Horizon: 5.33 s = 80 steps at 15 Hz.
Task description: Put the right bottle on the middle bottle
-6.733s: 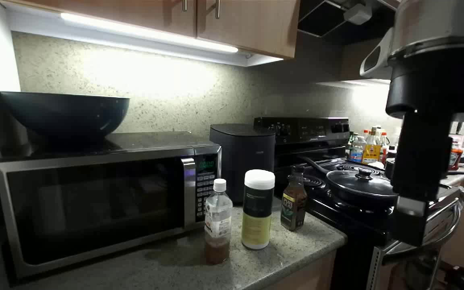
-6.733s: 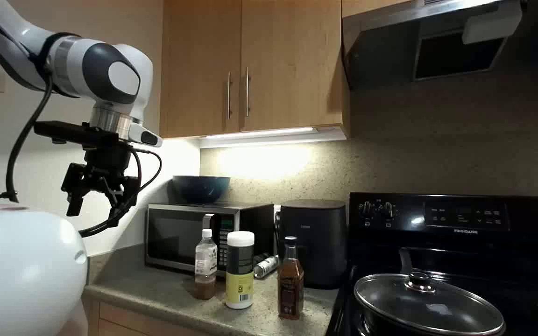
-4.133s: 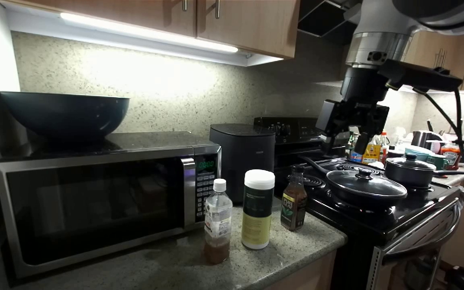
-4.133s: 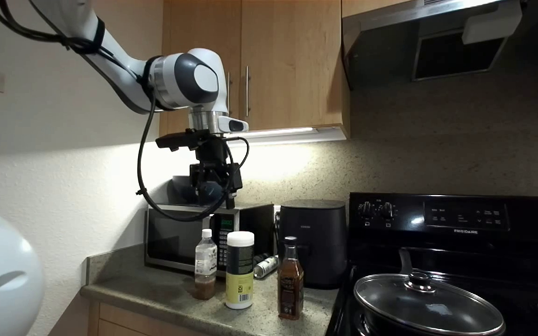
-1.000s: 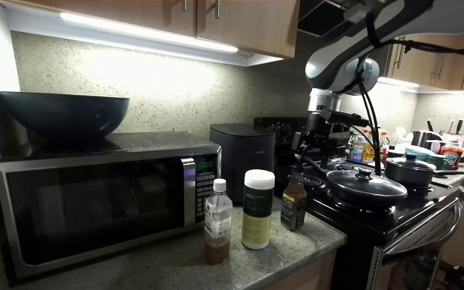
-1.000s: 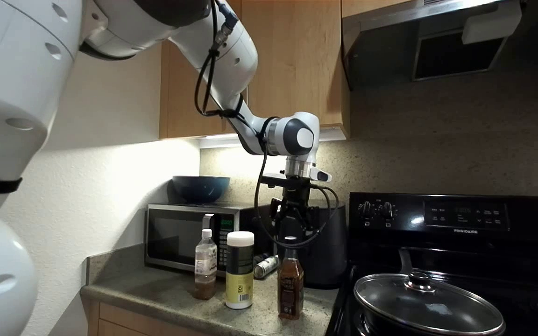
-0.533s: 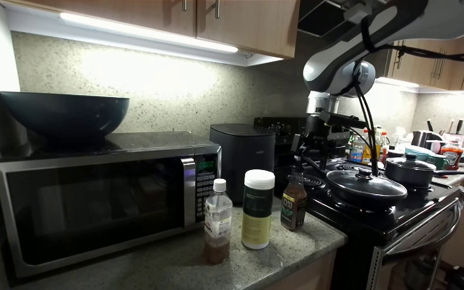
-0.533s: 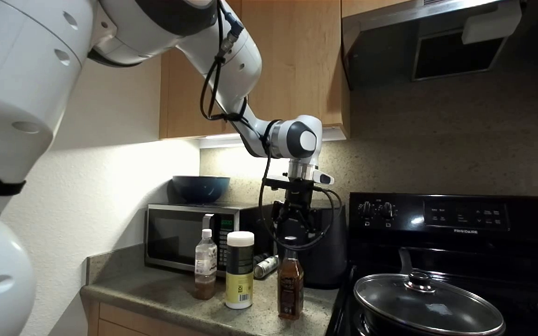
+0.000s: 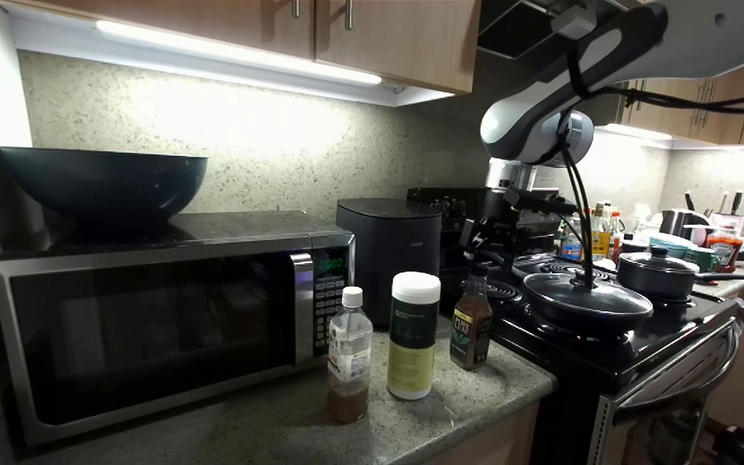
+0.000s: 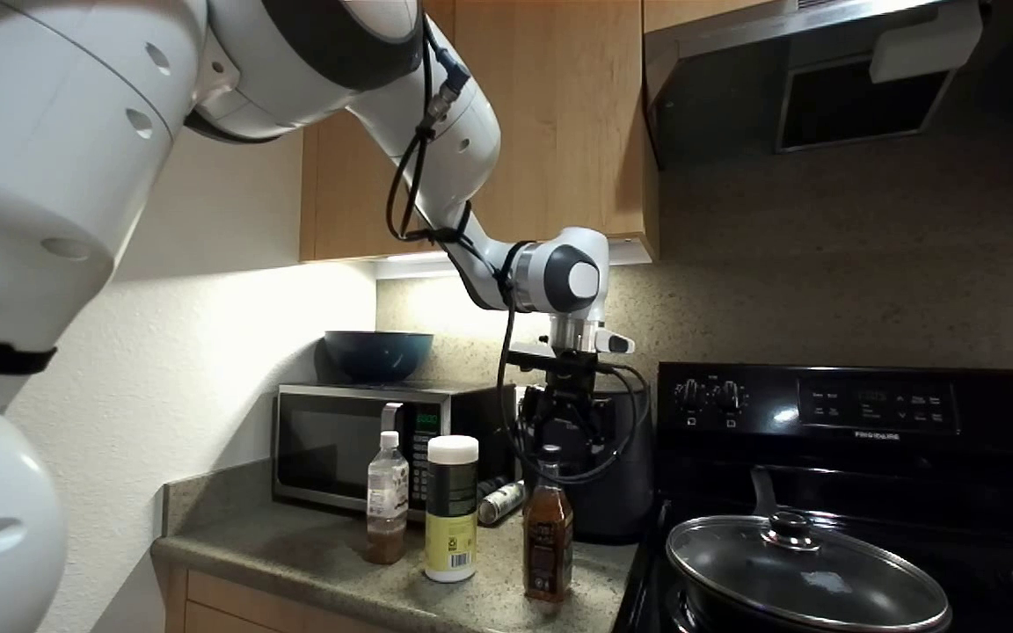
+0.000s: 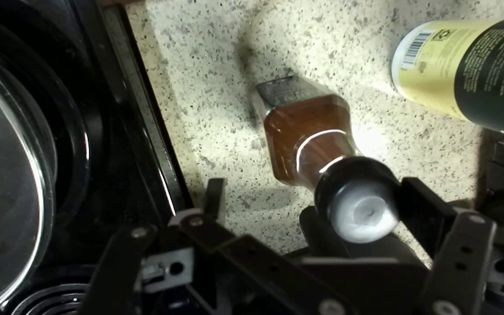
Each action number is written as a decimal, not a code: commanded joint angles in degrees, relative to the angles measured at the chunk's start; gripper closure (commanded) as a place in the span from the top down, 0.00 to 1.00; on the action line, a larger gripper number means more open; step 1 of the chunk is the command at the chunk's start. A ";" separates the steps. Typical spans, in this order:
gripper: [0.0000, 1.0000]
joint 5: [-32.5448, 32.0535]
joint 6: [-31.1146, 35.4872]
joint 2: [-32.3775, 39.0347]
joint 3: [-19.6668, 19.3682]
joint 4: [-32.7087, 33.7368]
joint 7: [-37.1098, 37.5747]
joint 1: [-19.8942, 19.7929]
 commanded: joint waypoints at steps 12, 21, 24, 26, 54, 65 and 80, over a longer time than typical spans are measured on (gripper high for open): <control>1.00 -8.09 -1.21 -0.70 0.20 -0.75 14.57 3.99; 0.53 -5.93 -4.15 -1.29 0.44 -0.84 15.74 3.51; 0.34 -5.93 -3.81 -1.49 0.21 -0.98 15.74 3.33; 0.20 -5.49 -3.81 -1.50 0.25 -0.88 14.81 3.05; 0.41 -6.54 -2.74 4.82 -0.40 6.03 16.04 2.80; 1.00 -6.66 -1.92 3.07 0.20 3.82 14.35 2.98; 0.53 -6.96 2.18 0.44 0.38 -1.66 15.50 3.45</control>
